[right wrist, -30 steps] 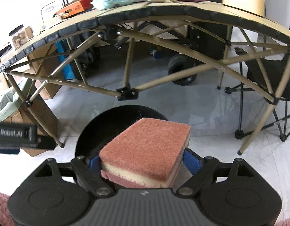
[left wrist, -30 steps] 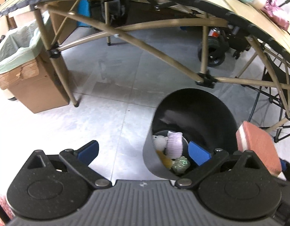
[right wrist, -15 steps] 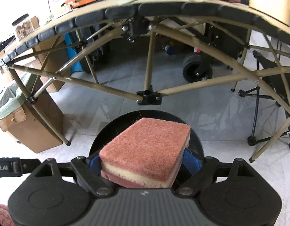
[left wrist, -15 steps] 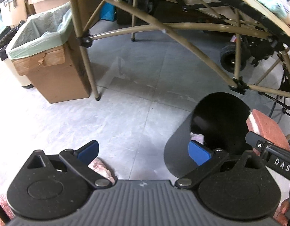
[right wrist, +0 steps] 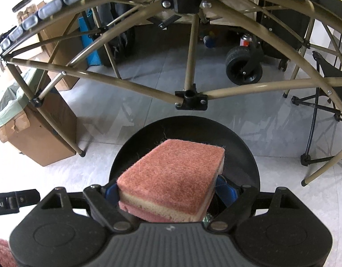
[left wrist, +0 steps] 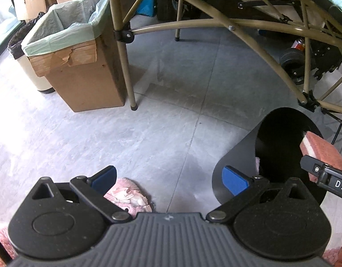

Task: Collect trash
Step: 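Move the right gripper over the bin and open it to drop the sponge, then raise both tools back up toward the table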

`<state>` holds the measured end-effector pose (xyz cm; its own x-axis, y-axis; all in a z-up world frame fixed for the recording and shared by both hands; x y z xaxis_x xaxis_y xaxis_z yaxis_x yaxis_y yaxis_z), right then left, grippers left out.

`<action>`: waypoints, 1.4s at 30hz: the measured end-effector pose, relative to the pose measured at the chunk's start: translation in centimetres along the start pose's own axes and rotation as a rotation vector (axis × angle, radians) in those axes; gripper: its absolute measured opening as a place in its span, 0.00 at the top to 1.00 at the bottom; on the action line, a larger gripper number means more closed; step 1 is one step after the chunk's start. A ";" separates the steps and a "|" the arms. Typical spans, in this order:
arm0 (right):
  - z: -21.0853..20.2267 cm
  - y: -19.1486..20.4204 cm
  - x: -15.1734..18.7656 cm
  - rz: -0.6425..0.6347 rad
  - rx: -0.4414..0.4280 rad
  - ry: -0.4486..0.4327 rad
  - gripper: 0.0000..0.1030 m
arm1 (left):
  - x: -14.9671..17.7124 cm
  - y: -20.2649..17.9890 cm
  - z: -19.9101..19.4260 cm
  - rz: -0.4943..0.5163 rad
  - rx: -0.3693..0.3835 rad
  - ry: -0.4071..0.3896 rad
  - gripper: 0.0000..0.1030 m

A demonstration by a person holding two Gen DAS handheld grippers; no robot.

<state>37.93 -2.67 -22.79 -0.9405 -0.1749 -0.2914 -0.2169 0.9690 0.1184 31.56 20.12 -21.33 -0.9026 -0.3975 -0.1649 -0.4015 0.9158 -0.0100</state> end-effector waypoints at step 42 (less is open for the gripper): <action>-3.5 -0.7 0.7 -0.009 0.001 -0.088 0.00 | 0.5 -1.8 -1.4 0.074 0.001 -0.074 0.00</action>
<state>36.50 -4.11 -19.76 -0.9118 -0.1680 -0.3747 -0.2252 0.9676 0.1140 31.59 18.13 -20.04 -0.9158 -0.3235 -0.2378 -0.3340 0.9426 0.0041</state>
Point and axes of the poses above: each gripper's, at about its wrist camera, not at the fingertips, and z roughly the way its jaws point, y to its left, x to its underside, the point moved 7 cm from there along z, roughly the way its jaws point, and after that the axes turned 13 degrees about y, right-handed, at the moved point
